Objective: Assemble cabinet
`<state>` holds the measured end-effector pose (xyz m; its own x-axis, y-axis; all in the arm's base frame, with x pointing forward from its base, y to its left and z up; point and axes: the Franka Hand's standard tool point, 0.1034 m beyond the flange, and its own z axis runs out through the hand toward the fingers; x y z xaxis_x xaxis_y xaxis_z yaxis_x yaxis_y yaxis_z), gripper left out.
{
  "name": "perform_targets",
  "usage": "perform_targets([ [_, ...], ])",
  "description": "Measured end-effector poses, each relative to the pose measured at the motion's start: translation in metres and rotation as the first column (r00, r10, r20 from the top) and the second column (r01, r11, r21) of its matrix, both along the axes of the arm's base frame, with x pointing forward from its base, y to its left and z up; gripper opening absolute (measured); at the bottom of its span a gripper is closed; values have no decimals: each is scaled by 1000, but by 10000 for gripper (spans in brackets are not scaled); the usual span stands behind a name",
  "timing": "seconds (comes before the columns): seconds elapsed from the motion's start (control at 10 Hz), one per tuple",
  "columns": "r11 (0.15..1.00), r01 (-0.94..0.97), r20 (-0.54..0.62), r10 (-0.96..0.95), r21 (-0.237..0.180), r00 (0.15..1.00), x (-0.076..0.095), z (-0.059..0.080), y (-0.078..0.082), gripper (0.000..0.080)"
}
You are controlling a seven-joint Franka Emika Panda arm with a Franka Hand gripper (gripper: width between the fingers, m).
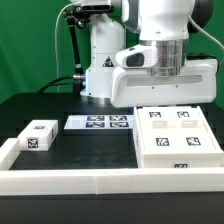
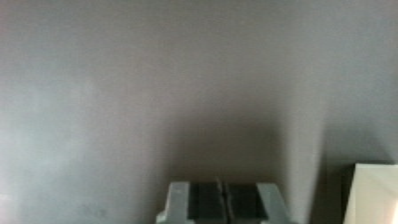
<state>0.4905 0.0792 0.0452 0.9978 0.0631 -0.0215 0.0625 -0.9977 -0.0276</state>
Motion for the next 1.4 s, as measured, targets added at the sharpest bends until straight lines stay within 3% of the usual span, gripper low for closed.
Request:
perform_targets([
  [0.2,1000,0,1,0,0,1000,0,1,0,2],
  [0.6,1000,-8,-17,8,2,1000,14,38,-11,2],
  [1.1,1000,-11,-26,11,2,1000,10,33,-9,2],
  [1.4,1000,-12,-60,12,-1,998,17,54,-9,2],
])
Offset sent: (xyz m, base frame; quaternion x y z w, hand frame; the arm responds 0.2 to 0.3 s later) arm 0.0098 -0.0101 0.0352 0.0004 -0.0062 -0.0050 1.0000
